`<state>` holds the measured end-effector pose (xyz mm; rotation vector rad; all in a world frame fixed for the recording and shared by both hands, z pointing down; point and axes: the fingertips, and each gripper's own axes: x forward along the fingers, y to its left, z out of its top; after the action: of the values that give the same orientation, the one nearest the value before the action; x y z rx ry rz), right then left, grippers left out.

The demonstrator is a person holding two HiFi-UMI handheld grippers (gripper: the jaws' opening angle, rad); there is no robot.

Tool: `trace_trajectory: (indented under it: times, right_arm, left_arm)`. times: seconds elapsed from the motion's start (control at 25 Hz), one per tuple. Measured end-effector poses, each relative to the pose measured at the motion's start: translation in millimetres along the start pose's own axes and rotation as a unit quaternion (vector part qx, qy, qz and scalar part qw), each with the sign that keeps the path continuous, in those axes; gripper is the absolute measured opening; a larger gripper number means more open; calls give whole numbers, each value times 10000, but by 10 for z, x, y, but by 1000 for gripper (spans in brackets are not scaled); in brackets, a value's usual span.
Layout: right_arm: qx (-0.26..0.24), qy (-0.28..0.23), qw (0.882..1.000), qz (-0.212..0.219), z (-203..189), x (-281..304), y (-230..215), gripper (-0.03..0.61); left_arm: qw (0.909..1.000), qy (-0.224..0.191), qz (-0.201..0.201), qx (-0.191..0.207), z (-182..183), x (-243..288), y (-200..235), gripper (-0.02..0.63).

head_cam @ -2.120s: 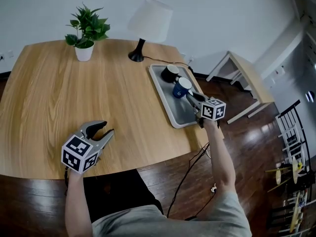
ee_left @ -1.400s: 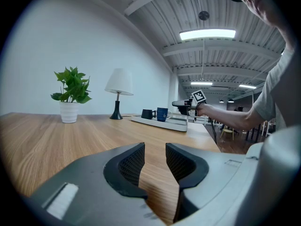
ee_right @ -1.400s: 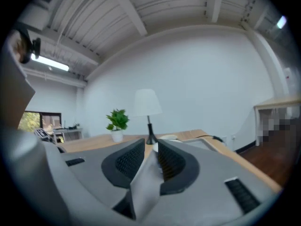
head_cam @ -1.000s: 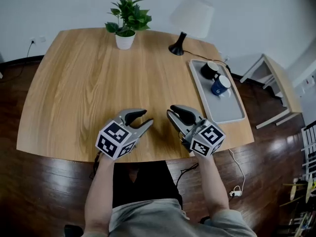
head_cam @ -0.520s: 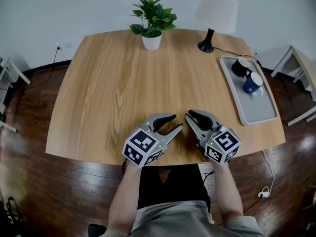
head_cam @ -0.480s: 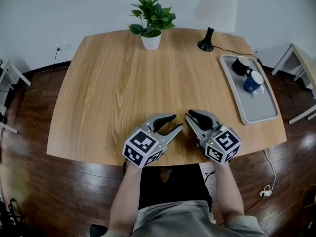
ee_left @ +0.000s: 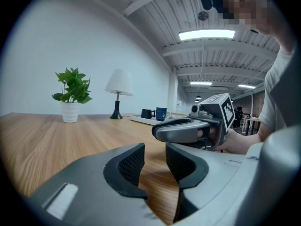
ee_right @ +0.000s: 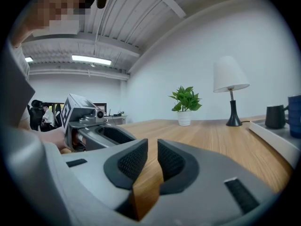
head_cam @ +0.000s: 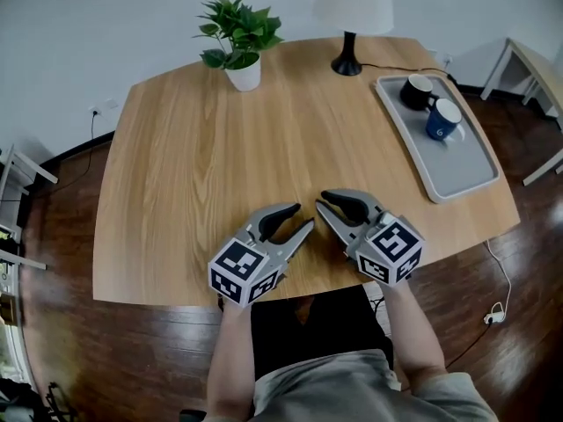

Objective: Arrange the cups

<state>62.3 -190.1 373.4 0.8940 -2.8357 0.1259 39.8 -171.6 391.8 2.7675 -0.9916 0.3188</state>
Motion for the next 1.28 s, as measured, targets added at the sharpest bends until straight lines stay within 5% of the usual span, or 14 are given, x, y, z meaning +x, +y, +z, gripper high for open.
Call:
trace_trajectory:
  times: [1.28]
  right_arm:
    - [-2,-46,10000,16,79,-17,-46,62]
  left_arm:
    - [9997,-215,78,112,148,-18,25,152]
